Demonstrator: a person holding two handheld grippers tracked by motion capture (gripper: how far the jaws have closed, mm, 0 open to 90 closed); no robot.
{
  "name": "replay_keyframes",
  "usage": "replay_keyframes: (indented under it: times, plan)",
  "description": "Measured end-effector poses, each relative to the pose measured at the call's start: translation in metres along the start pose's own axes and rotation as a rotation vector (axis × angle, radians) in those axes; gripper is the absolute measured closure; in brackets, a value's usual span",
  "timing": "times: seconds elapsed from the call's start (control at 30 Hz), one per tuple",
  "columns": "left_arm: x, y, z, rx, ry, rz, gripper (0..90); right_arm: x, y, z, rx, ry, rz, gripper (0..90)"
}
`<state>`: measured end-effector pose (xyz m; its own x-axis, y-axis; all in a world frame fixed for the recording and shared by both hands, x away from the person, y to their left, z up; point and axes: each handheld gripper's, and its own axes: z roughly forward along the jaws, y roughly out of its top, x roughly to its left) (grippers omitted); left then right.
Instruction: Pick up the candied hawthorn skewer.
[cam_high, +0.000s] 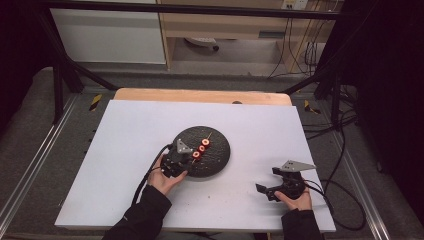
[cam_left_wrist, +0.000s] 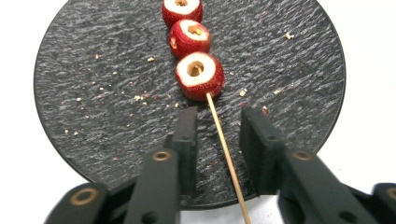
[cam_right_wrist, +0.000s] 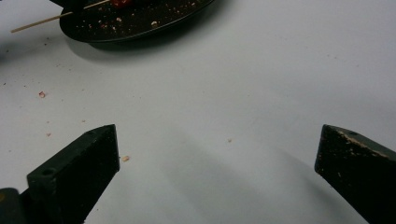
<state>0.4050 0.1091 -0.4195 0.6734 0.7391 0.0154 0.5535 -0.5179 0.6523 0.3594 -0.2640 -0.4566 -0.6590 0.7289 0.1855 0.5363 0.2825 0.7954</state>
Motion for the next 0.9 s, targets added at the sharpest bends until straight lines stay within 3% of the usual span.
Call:
replay_keyframes:
  times: [0.4, 0.9]
  plan:
    - [-0.003, 0.0016, 0.0077, 0.049, 0.008, -0.021, 82.6, 0.0001, 0.0, 0.0002, -0.001, 0.002, 0.004, 0.9]
    - [-0.0054, -0.0005, 0.0081, 0.034, 0.039, -0.046, 88.0, 0.0002, -0.0001, 0.0004, -0.002, 0.004, 0.004, 0.9]
